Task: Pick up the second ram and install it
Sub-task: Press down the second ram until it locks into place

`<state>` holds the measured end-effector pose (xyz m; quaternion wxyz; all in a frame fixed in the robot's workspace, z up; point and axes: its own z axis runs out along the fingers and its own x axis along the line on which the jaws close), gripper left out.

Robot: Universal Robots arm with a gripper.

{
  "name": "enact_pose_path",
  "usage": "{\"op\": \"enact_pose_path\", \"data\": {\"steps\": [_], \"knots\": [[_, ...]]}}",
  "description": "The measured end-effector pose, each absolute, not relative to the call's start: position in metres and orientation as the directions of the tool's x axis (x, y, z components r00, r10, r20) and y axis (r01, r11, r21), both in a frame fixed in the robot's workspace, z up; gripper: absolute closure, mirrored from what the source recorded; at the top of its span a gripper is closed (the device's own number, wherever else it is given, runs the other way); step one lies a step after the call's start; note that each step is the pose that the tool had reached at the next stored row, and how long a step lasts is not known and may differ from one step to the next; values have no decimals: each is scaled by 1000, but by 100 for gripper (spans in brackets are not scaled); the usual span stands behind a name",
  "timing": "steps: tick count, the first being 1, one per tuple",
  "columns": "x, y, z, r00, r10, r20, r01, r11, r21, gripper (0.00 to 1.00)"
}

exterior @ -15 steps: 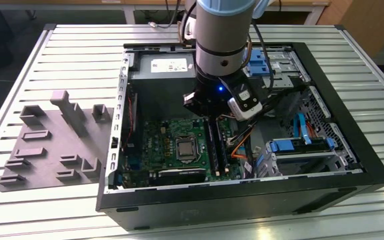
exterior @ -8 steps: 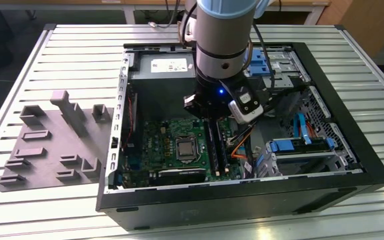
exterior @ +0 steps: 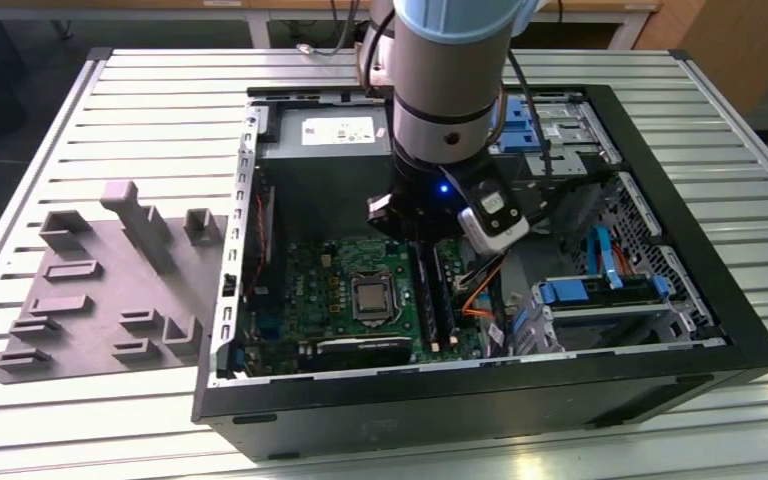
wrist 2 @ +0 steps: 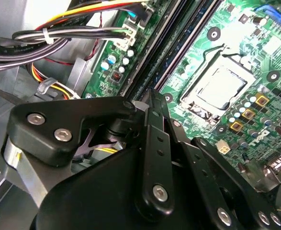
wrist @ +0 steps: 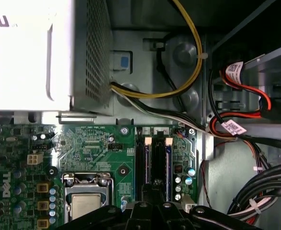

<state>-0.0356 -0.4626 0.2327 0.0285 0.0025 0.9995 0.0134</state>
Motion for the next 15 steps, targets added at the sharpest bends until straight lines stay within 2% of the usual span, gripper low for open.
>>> {"op": "enact_pose_path", "data": {"steps": [15], "knots": [[-36,-467,233,-998,6,-57,4,1000,27,89]]}}
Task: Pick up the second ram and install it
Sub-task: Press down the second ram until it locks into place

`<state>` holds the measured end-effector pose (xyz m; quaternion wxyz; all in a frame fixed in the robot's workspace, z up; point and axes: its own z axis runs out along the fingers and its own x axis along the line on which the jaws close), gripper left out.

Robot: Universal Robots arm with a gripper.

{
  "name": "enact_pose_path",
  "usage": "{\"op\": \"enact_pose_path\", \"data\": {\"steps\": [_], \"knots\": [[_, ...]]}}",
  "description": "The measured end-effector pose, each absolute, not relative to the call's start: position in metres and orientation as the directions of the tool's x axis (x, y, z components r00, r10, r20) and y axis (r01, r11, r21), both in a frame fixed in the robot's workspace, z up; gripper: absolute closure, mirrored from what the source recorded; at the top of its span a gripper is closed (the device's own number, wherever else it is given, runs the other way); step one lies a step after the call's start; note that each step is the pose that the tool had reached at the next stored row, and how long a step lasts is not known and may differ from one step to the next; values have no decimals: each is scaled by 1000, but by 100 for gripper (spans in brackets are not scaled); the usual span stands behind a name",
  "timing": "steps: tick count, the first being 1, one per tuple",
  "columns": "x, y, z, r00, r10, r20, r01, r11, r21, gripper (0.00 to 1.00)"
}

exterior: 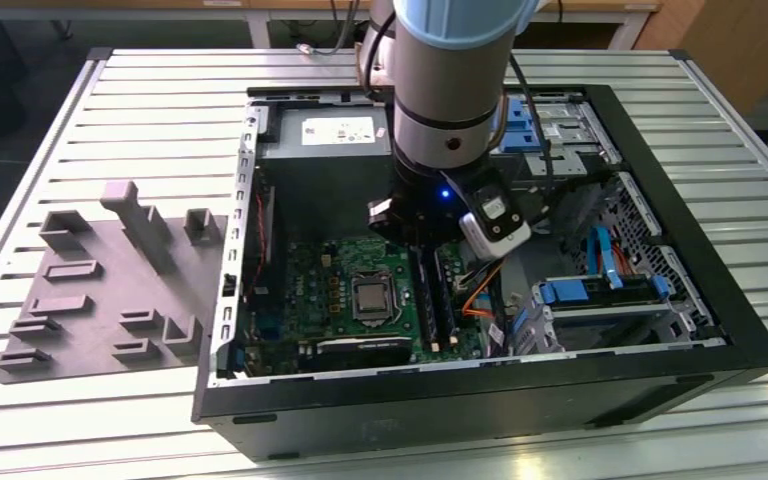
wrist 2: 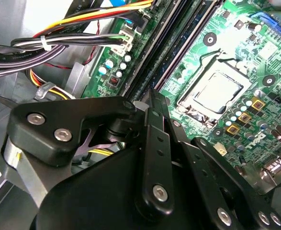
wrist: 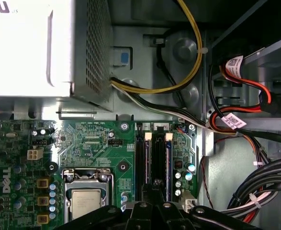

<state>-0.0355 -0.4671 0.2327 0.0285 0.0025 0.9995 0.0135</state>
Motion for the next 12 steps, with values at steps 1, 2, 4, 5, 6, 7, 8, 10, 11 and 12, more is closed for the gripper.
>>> {"op": "enact_pose_path", "data": {"steps": [1,2,4,5,6,7,8,10,11,12], "knots": [[-36,-468,233,-998,6,-57,4,1000,27,89],[-36,-468,233,-998,6,-57,4,1000,27,89],[-36,-469,233,-998,6,-57,4,1000,27,89],[-36,-470,233,-998,6,-57,4,1000,27,89],[-36,-471,233,-998,6,-57,4,1000,27,89],[-36,-471,233,-998,6,-57,4,1000,27,89],[-36,-472,233,-998,6,-57,4,1000,27,89],[-36,-473,233,-998,6,-57,4,1000,27,89],[-36,-474,233,-998,6,-57,4,1000,27,89],[-36,-474,233,-998,6,-57,4,1000,27,89]]}}
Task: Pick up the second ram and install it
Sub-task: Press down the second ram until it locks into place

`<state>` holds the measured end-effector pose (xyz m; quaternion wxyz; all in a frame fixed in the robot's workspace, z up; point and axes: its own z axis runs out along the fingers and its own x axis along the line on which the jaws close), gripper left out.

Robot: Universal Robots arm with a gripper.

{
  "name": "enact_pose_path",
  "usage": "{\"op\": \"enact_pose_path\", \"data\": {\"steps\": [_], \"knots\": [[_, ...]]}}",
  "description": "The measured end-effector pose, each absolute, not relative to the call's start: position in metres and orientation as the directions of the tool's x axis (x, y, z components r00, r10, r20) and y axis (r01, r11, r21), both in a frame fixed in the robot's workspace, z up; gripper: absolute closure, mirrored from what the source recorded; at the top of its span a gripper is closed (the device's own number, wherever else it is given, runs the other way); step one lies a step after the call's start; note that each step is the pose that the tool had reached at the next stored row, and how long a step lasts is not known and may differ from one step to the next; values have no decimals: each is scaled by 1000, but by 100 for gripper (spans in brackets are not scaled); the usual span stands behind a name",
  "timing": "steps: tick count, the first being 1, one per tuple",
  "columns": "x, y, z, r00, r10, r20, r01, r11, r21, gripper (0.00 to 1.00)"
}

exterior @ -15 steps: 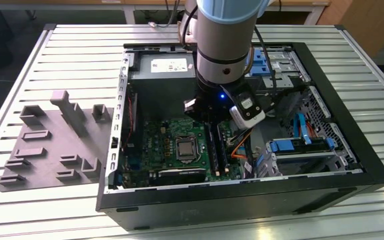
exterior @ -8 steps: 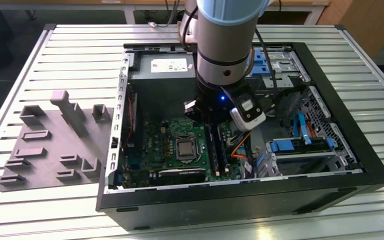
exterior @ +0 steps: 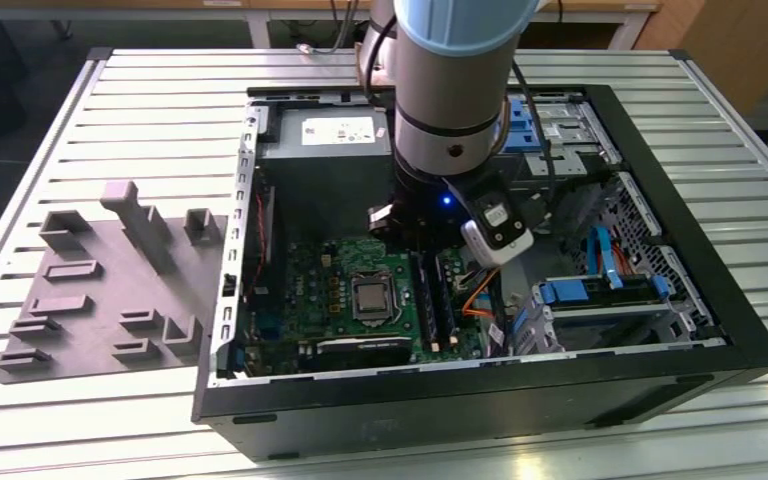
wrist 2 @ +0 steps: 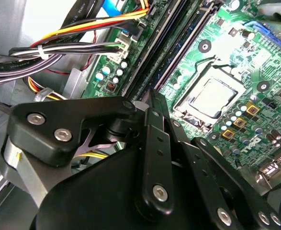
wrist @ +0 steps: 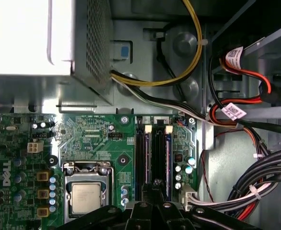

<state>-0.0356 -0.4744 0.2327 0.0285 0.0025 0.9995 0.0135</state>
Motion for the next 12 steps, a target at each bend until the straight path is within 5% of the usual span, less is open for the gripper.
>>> {"op": "enact_pose_path", "data": {"steps": [12], "knots": [[-36,-480,233,-998,6,-57,4,1000,27,89]]}}
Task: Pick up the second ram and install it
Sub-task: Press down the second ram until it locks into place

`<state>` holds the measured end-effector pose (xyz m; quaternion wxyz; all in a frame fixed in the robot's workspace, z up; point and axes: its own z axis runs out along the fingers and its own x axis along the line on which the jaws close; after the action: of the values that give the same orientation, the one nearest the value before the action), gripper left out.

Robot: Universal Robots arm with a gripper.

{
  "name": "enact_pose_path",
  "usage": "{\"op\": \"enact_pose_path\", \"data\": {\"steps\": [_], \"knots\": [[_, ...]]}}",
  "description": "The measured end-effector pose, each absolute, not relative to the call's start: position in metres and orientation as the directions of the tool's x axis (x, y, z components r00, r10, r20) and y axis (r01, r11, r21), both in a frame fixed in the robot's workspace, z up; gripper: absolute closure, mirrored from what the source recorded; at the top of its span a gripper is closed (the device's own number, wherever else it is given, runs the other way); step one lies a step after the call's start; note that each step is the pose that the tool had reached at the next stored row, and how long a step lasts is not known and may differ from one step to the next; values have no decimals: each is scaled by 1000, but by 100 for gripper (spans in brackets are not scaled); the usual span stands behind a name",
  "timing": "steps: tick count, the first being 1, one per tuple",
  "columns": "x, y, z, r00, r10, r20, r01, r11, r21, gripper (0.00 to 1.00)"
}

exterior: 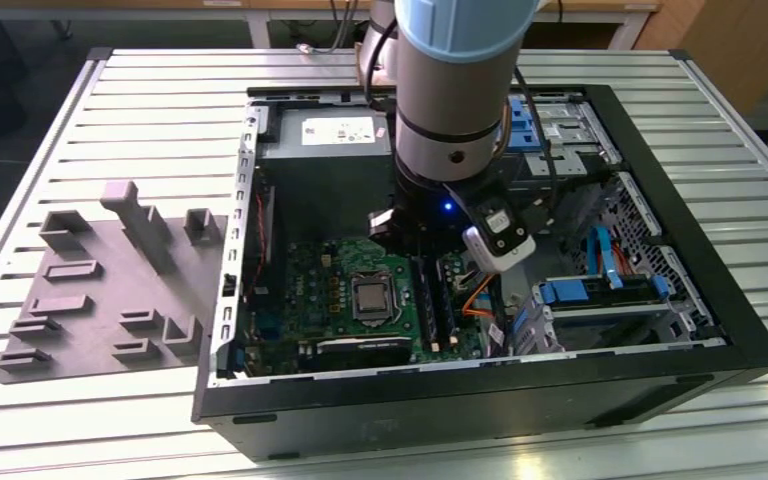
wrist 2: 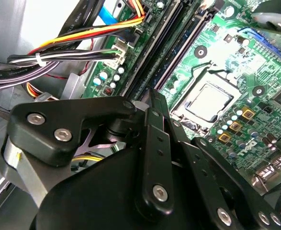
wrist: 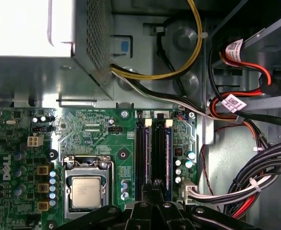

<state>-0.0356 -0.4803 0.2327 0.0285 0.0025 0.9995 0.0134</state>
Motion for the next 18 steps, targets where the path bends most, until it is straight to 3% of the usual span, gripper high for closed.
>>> {"op": "enact_pose_path", "data": {"steps": [18], "knots": [[-36,-486,233,-998,6,-57,4,1000,27,89]]}}
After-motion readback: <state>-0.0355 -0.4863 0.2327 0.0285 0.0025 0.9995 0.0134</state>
